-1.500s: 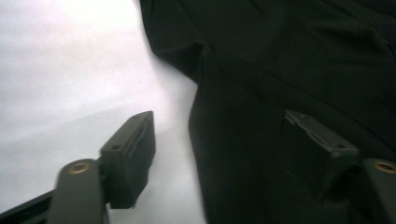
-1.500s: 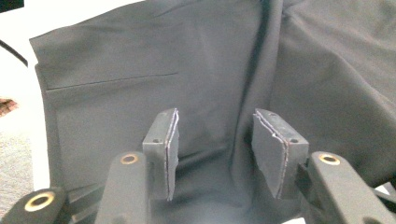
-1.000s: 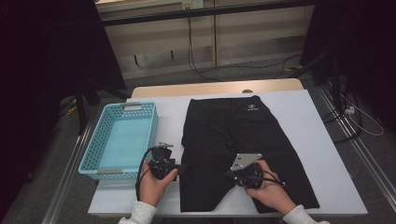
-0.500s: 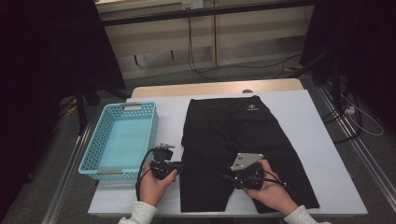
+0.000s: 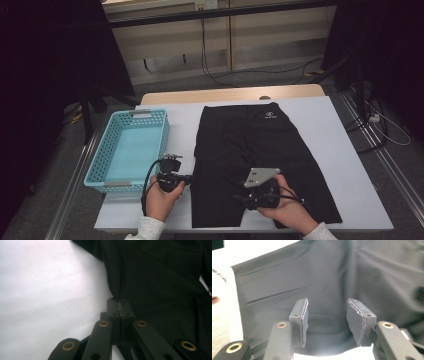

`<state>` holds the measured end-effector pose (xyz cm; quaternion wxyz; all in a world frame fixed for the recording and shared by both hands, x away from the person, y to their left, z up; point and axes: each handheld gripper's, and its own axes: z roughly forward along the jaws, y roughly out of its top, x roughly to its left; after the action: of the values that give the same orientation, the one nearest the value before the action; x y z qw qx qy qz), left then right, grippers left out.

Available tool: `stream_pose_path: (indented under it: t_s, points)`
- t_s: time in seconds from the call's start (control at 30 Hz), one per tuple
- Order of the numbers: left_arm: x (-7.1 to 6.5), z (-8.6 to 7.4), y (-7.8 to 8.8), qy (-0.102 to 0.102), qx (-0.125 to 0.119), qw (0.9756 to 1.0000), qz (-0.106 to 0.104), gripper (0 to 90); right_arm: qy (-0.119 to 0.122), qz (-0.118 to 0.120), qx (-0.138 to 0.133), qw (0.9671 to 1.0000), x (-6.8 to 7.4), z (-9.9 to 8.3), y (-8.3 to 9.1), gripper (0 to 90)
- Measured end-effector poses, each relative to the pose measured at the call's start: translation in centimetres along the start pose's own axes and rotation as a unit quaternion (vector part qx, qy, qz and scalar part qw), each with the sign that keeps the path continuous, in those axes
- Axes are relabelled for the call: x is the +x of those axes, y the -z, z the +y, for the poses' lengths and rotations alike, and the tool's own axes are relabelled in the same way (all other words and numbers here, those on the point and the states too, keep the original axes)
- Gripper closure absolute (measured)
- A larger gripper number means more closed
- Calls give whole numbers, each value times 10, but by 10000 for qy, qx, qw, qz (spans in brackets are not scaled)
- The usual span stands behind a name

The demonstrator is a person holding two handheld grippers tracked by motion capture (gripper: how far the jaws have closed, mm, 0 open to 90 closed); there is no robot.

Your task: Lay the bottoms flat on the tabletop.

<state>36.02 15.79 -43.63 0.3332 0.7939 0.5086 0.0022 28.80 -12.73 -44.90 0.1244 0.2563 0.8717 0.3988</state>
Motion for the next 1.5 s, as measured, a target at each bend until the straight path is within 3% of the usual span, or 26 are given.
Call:
stream_pose_path:
  t_s: [0.17, 0.23, 0.27, 0.37, 0.47, 0.63, 0.73, 0.87, 0.93, 1.03, 1.07, 1.1, 1.17, 1.3, 1.43, 1.5]
  points:
    - [1, -1, -2, 1, 48, 10000, -3, 893, 226, 204, 146, 9994, 16, 2, -9, 551]
    - [1, -1, -4, -8, 68, 10000, 6, 892, 223, 245, 283, 9991, 17, 0, -14, 618]
    - [1, -1, -4, -6, 75, 10000, 11, 892, 150, 315, 222, 9991, 16, -1, -14, 663]
    - [2, -2, -5, 0, 81, 10000, 25, 891, 105, 457, 323, 9984, 14, -3, -9, 840]
    - [1, -2, -5, 20, 79, 10000, 29, 891, 105, 544, 370, 9978, 12, -7, -2, 888]
    - [2, -2, -6, 24, 100, 9999, 15, 891, 118, 510, 360, 9980, 13, -11, 18, 850]
    - [2, -2, -6, 7, 104, 9999, 43, 888, 176, 315, 356, 9987, 10, -11, 24, 776]
    - [0, -2, -7, -13, 140, 9999, 27, 888, -54, 117, 34, 9999, 7, -2, 17, 642]
    - [-1, -2, -7, -26, 149, 9999, 13, 888, -17, 142, 124, 9998, 8, 1, 6, 627]
    - [1, -3, -7, -20, 149, 9999, -1, 892, 13, 239, 395, 9989, 8, -3, -6, 685]
    - [2, -4, -7, 45, 117, 9999, 1, 893, 21, 275, 346, 9990, 8, -6, -6, 717]
    - [2, -4, -6, 47, 127, 9999, -19, 893, 12, 380, 381, 9985, 7, -7, -3, 836]
    - [4, -4, -5, 19, 158, 9999, -48, 894, 81, 403, 501, 9979, 5, -10, 3, 900]
    - [2, -4, -3, 20, 120, 9999, -86, 894, -55, 540, 517, 9972, -2, -20, 16, 900]
    - [1, -4, -1, -19, 104, 9999, -91, 894, 9, 494, 481, 9976, -2, -19, 21, 893]
    - [1, -5, -2, 18, 111, 9999, -90, 894, -22, 262, 309, 9992, -2, -14, 20, 730]
